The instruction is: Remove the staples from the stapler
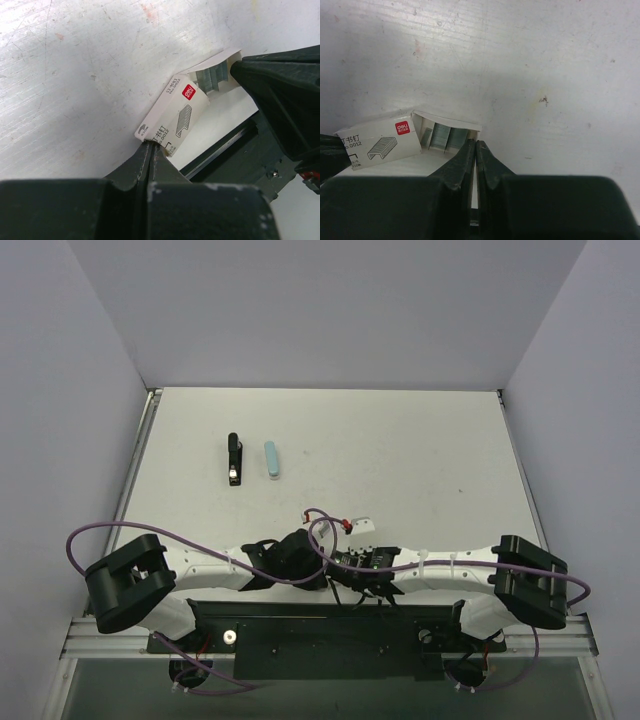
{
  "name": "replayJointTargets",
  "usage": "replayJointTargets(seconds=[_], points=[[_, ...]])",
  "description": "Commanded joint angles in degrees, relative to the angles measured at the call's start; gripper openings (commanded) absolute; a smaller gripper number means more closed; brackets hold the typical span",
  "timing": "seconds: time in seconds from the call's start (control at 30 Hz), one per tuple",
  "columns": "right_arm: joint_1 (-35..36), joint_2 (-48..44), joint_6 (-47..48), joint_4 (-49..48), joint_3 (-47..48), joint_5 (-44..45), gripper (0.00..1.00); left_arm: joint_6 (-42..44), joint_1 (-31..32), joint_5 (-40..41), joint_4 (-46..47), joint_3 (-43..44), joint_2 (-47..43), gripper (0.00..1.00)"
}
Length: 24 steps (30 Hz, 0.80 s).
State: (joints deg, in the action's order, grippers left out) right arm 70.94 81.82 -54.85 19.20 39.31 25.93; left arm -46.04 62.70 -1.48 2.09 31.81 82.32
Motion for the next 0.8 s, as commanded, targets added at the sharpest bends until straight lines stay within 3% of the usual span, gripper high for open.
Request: replayJointTargets(seconds=[0.0,0.4,0.77], points=[[1.13,1.06,-0.35,1.72,0.24,0.7,0.0,1.74,0.58,0.95,-1.12,-1.31,-0.85,0.0],[2.63,1.5,-0.26,3.83,-0.2,1.58,0.0,2.97,1.2,2.44,-0.68,-2.19,-1.2,0.0],[3.68,-4.74,0.88,2.16,-4.32,1.31,0.0,3.94,1.38,3.58,0.11,-3.34,-1.2,0.0]])
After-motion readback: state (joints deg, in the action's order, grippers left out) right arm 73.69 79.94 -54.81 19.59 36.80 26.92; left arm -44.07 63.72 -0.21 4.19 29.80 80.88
